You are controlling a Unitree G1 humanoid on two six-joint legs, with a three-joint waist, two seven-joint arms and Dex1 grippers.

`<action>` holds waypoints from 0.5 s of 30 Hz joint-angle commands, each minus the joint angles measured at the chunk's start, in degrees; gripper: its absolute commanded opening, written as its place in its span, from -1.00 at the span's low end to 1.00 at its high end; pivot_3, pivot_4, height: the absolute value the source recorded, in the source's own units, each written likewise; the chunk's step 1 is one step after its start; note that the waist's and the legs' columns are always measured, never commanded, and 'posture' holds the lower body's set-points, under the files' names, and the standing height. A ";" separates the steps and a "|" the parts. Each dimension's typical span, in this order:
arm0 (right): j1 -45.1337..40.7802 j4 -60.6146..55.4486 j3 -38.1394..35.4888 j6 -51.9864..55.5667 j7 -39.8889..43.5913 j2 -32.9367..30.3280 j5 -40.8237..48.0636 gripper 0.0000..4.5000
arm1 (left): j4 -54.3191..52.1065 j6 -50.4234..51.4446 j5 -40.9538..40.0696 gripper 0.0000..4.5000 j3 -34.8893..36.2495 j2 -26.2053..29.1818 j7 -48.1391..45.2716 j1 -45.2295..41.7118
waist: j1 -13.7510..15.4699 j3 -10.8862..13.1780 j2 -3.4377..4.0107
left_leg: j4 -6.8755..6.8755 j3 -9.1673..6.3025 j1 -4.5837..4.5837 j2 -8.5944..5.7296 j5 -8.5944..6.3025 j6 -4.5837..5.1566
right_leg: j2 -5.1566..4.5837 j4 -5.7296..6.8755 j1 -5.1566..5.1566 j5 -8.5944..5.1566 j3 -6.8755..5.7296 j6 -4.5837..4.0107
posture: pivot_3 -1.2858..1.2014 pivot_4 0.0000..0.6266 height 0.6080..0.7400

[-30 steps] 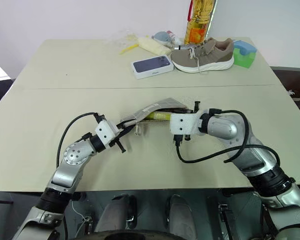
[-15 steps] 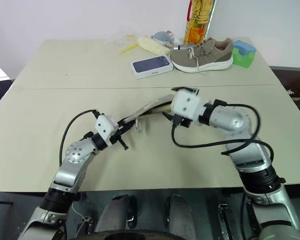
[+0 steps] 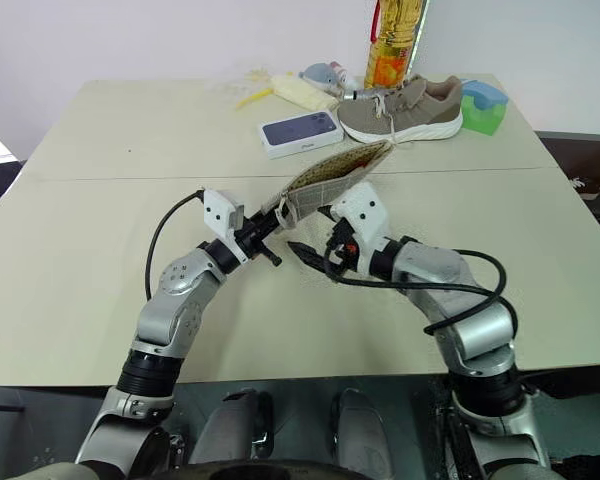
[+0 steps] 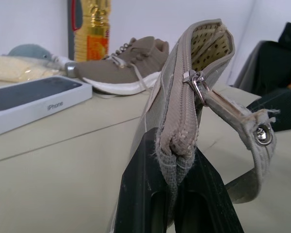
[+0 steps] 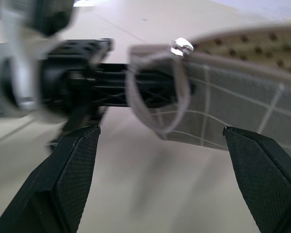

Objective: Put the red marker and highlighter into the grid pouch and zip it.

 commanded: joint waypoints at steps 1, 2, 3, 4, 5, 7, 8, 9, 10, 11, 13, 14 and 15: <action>-2.48 1.59 1.76 -1.94 -3.06 2.38 -1.16 0.87 | -2.34 0.23 -1.44 -1.00 1.20 -0.04 0.15 -0.77 | 0.08 0.00 0.00 | 0.00 0.00 0.00 0.00 0.00 0.00 | 0.00 0.00 0.00 0.00 0.00 0.00 | 0.03 -0.52 0.76; -3.14 2.35 2.26 -2.29 -3.61 3.19 -1.27 0.87 | -2.44 0.42 -1.43 -1.00 1.27 0.01 0.07 -0.67 | 0.10 0.00 0.00 | 0.00 0.00 -0.01 0.00 0.00 0.00 | 0.00 0.00 0.00 0.00 0.00 0.00 | 0.03 -0.52 0.76; -3.73 2.92 2.83 -2.64 -3.95 3.78 -1.48 0.76 | -2.53 0.57 -1.43 -1.00 1.36 0.03 -0.02 -0.58 | 0.10 0.00 0.00 | 0.00 0.00 -0.01 0.00 0.00 0.00 | 0.00 0.00 0.00 0.00 0.00 0.00 | 0.03 -0.52 0.76; -4.20 3.32 3.26 -2.87 -4.20 4.23 -1.56 0.63 | -2.56 0.63 -1.39 -1.00 1.41 0.04 -0.10 -0.51 | 0.10 0.00 0.00 | 0.00 0.00 -0.01 0.00 0.00 0.00 | 0.00 -0.01 0.00 0.00 0.00 0.00 | 0.03 -0.52 0.76; -4.66 3.65 3.58 -3.05 -4.45 4.68 -1.54 0.51 | -2.61 0.66 -1.35 -1.00 1.44 0.07 -0.16 -0.41 | 0.10 0.00 0.00 | 0.00 0.00 -0.01 0.00 0.00 0.00 | 0.00 -0.01 0.00 0.00 0.00 0.00 | 0.03 -0.52 0.76; -5.45 4.09 3.68 -3.20 -5.05 5.75 -1.25 0.05 | -2.77 0.67 -1.23 -1.00 1.43 0.06 -0.10 -0.18 | 0.09 0.00 0.00 | 0.00 -0.01 -0.01 0.00 0.00 0.00 | 0.01 -0.01 0.00 0.00 0.00 0.00 | 0.03 -0.52 0.76; -5.60 4.16 3.70 -3.25 -5.18 6.05 -1.14 -0.17 | -2.85 0.69 -1.20 -1.00 1.44 0.05 -0.06 -0.11 | 0.15 0.00 0.00 | 0.00 -0.01 -0.01 0.00 0.00 0.00 | 0.00 -0.01 0.00 0.00 0.00 0.00 | 0.03 -0.52 0.76; -5.61 4.10 3.73 -3.26 -5.27 6.20 -1.06 -0.41 | -2.99 0.72 -1.20 -1.00 1.44 0.05 -0.03 0.00 | 0.16 0.00 0.00 | 0.00 -0.01 -0.02 0.00 0.00 0.00 | 0.00 -0.02 0.00 0.00 0.00 0.00 | 0.03 -0.52 0.76; -5.65 3.94 3.74 -3.24 -5.11 6.33 -0.79 -0.59 | -3.01 0.70 -1.13 -1.00 1.51 0.02 0.11 0.05 | 0.16 0.00 0.00 | 0.00 0.00 -0.02 0.00 0.00 0.00 | 0.00 -0.02 0.00 0.00 0.00 0.00 | 0.03 -0.52 0.76; -5.61 3.67 3.73 -3.16 -4.92 6.39 -0.48 -0.82 | -3.07 0.68 -1.07 -1.00 1.59 0.02 0.23 0.14 | 0.15 0.00 0.00 | 0.00 0.00 -0.02 0.00 0.00 0.00 | 0.00 -0.03 0.00 0.00 0.00 0.00 | 0.03 -0.52 0.76; -5.43 3.14 3.58 -2.95 -4.54 6.13 -0.02 -0.99 | -3.04 0.65 -1.00 -1.00 1.74 0.05 0.31 0.22 | 0.12 0.00 0.00 | 0.00 0.00 -0.02 0.00 0.00 0.00 | 0.00 -0.02 0.00 0.00 0.00 0.00 | 0.03 -0.52 0.76; -5.17 2.71 3.40 -2.82 -4.27 5.60 0.18 -0.99 | -2.97 0.56 -0.85 -1.00 1.81 0.18 0.35 0.29 | 0.12 0.00 0.00 | 0.00 -0.01 -0.02 0.00 0.00 0.00 | 0.00 -0.02 0.00 0.00 0.00 0.00 | 0.03 -0.52 0.76; -4.93 2.42 3.10 -2.74 -4.05 5.12 0.35 -0.99 | -2.86 0.47 -0.78 -1.00 1.90 0.27 0.35 0.32 | 0.12 0.00 0.00 | 0.00 -0.01 -0.02 0.00 0.00 0.00 | 0.00 -0.02 0.00 0.00 0.00 0.00 | 0.03 -0.52 0.76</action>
